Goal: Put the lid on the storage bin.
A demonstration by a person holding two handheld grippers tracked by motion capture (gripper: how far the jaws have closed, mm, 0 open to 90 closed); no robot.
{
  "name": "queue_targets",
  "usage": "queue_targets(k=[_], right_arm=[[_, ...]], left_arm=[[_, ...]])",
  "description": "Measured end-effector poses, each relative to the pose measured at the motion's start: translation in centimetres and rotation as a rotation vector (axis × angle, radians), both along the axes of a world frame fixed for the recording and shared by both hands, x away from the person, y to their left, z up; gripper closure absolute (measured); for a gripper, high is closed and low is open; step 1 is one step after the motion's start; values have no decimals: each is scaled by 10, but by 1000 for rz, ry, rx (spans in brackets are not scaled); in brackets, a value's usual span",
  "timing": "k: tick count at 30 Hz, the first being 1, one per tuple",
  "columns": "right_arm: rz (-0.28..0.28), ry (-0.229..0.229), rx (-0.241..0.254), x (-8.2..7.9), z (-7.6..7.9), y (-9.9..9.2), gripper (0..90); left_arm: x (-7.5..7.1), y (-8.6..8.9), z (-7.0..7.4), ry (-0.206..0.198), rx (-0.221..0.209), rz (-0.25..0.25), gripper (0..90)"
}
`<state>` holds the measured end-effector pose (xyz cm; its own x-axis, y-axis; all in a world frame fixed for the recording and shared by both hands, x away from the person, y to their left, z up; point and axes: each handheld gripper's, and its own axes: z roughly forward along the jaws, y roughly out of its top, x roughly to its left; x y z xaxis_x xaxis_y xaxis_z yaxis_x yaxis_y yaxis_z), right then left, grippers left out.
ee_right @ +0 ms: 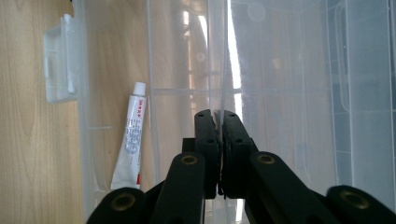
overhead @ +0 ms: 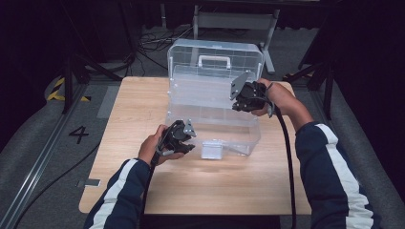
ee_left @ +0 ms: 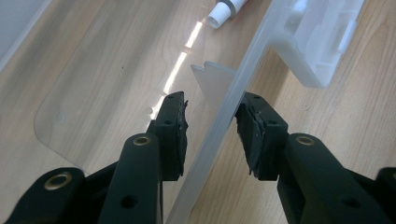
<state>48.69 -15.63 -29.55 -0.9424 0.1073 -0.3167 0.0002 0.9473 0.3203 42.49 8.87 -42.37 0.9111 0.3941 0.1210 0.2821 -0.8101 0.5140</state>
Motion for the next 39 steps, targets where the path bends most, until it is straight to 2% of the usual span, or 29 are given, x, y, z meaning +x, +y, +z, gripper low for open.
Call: queue_targets(k=[14,21,25,27,32,34,36,39], right_arm=[[-1,10,49,-8,-5,-6,870],[4,24,70,-11,-8,-9,866],[6,26,86,-12,-10,-10,861],[7,27,99,-13,-11,-11,858],[8,26,104,-15,-12,-12,858],[9,22,106,-15,-13,-12,856],[3,20,125,-15,-14,-14,852],[3,22,135,-15,-14,-16,851]], left_arm=[[-3,-3,-1,-41,9,-23,622],[-5,-2,4,-53,-35,-33,674],[-7,-1,5,-69,-35,-39,679],[-7,1,7,-71,-60,-36,679],[-8,7,12,-77,-85,-30,671],[-9,8,13,-76,-83,-35,665],[-10,8,13,-91,-78,-28,656],[-11,13,17,-87,-110,-35,670]])
